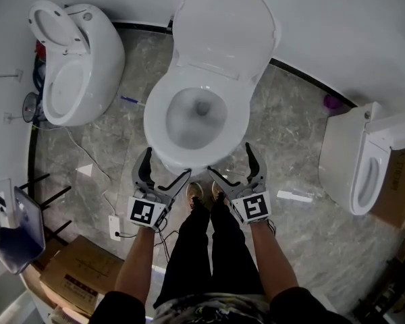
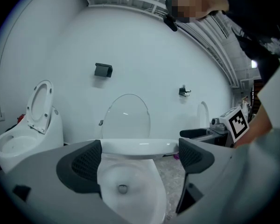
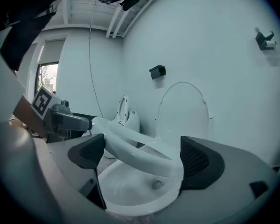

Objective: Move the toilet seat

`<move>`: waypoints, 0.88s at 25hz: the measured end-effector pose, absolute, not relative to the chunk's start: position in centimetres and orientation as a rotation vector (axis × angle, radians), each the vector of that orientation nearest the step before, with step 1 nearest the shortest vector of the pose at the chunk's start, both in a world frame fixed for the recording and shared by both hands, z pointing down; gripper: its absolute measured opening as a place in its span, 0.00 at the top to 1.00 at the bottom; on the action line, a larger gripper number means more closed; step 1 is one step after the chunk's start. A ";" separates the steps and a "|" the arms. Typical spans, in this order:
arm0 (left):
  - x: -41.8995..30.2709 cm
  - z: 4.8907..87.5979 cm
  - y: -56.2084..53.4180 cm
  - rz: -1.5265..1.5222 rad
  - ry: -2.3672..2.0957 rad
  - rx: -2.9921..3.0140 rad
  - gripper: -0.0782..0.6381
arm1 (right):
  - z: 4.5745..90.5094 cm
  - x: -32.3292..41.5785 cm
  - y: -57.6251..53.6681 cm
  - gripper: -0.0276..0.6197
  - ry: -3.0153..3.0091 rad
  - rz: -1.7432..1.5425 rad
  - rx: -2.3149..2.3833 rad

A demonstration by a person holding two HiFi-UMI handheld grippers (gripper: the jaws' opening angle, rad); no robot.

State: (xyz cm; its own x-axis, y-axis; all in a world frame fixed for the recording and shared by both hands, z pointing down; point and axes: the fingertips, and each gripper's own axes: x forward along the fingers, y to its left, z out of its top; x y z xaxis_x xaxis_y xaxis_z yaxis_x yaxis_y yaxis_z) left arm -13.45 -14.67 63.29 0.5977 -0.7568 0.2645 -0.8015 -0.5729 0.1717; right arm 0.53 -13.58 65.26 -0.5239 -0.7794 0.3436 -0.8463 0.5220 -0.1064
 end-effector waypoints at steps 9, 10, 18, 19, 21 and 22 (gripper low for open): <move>-12.7 60.3 -17.0 0.156 -1.271 2.586 0.18 | 63.5 0.4 -15.2 0.19 -2.434 0.323 1.529; -12.7 60.1 -17.2 0.158 -1.269 2.590 0.18 | 63.2 0.3 -15.7 0.20 -2.422 0.309 1.541; -11.7 57.1 -20.1 0.120 -1.289 2.674 0.19 | 60.2 1.4 -19.2 0.20 -2.365 0.245 1.690; -11.7 57.0 -20.4 0.132 -1.292 2.686 0.19 | 59.9 1.5 -19.7 0.20 -2.359 0.237 1.704; -11.4 56.7 -21.1 0.154 -1.298 2.709 0.19 | 59.4 1.8 -20.8 0.20 -2.358 0.219 1.726; -11.2 56.3 -21.5 0.149 -1.307 2.711 0.19 | 59.0 2.0 -21.3 0.20 -2.361 0.205 1.738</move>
State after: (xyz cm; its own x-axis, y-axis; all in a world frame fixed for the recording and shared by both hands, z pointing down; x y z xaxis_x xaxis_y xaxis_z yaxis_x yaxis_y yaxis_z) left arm -11.22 -21.52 56.26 0.6204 -0.7709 0.1440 -0.7836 -0.6171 0.0720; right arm 1.98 -21.29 58.98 -0.2872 -0.9266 0.2428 -0.9545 0.2980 0.0080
